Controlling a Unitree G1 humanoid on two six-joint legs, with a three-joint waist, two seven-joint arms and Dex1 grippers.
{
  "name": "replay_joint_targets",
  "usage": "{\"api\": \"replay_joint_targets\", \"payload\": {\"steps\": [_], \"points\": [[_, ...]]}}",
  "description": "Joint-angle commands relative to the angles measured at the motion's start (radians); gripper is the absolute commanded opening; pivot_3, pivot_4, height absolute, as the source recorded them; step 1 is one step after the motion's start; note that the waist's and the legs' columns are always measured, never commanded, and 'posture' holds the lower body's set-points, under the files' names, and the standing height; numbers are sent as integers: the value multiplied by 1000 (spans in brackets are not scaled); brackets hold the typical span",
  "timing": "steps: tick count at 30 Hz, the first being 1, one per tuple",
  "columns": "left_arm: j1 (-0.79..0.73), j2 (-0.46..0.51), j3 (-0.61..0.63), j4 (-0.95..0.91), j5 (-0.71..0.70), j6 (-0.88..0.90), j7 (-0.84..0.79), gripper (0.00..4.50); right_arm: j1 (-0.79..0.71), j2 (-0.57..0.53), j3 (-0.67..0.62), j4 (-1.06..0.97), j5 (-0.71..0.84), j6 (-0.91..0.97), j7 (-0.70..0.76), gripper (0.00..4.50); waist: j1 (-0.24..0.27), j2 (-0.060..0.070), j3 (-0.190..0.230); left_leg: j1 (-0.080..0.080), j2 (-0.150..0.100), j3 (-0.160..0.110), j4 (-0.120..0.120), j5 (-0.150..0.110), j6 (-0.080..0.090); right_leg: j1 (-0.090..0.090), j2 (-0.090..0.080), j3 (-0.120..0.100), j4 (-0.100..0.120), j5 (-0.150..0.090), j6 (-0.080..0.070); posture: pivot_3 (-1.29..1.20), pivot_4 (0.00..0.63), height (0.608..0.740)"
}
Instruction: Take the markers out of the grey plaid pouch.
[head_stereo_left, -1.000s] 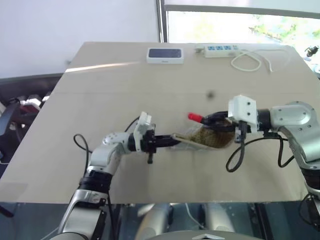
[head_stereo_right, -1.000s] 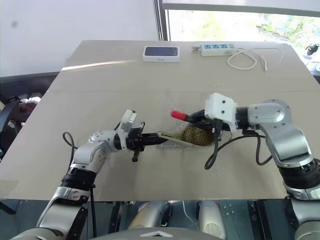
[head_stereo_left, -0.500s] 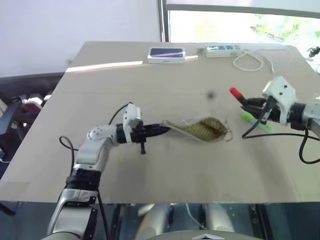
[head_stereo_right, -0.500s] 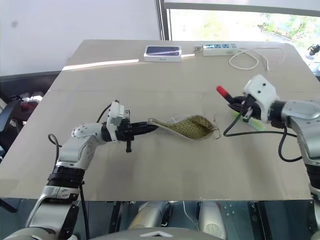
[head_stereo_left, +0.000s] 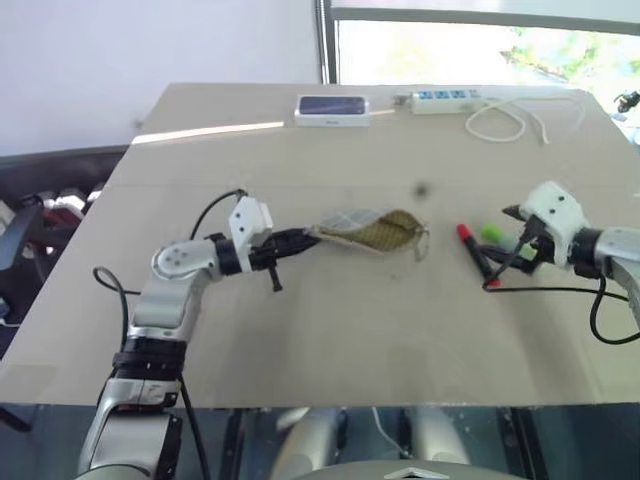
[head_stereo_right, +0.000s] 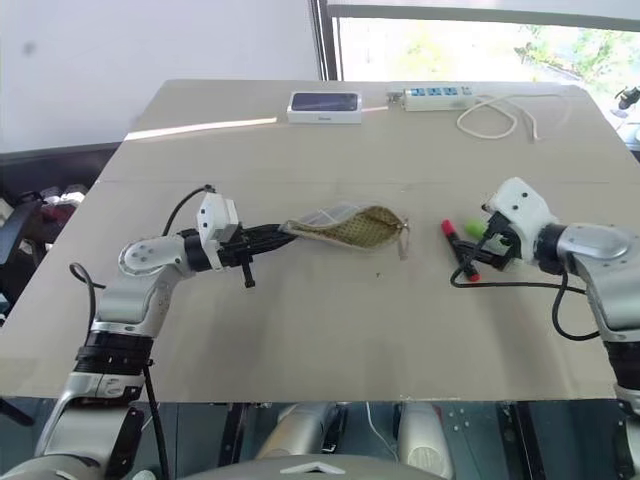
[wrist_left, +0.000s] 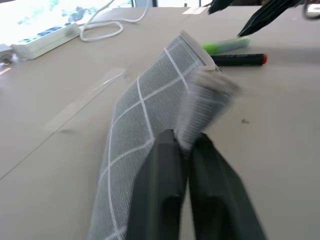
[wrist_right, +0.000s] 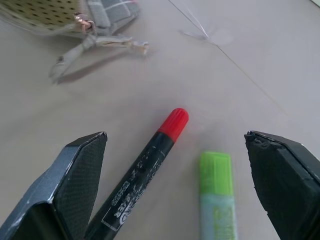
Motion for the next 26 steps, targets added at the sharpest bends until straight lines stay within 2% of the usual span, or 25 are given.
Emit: {"api": "replay_joint_targets", "payload": {"steps": [1,2,3,4,8,12,15,20,26], "points": [[25,31,41,-16,55,-76,66,2127,86,2,-118,-119,104,60,11,4500,3,0,0,0,0,0,0,0,0,0,0,0,0,0,0,0,150,738],[39,41,49,-9,71,-89,84,2195,126,7,-149,-151,135,64,21,4500,4,0,0,0,0,0,0,0,0,0,0,0,0,0,0,0,150,738],[50,52,55,6,96,-108,109,2907,161,14,-174,-178,163,63,29,4500,5,0,0,0,0,0,0,0,0,0,0,0,0,0,0,0,150,738],[65,67,64,31,130,-120,146,2943,212,27,-201,-203,187,53,41,4500,7,0,0,0,0,1,0,0,0,0,0,1,0,0,0,0,150,738],[179,96,112,-25,78,-35,163,2943,417,46,-254,-252,204,-40,103,4500,8,0,0,2,1,1,-3,0,0,0,0,1,0,0,0,0,150,738],[369,104,159,-220,-8,130,186,2943,514,79,-317,-206,208,-102,105,4500,5,1,1,2,0,4,-2,0,0,0,0,4,0,0,0,0,150,738],[529,101,217,-408,-143,272,189,2943,596,70,-328,-134,155,-215,155,4500,8,0,1,3,1,4,-2,0,1,1,0,4,0,0,0,0,150,738],[660,109,304,-524,-217,388,230,2943,627,74,-366,-50,189,-274,194,4500,21,4,2,6,1,4,-3,-3,5,1,1,4,1,0,0,0,150,738],[748,99,351,-571,-215,344,219,2943,621,36,-373,29,184,-315,241,4500,21,4,2,9,2,5,-4,-3,5,4,1,4,0,0,-1,0,150,738]]}}
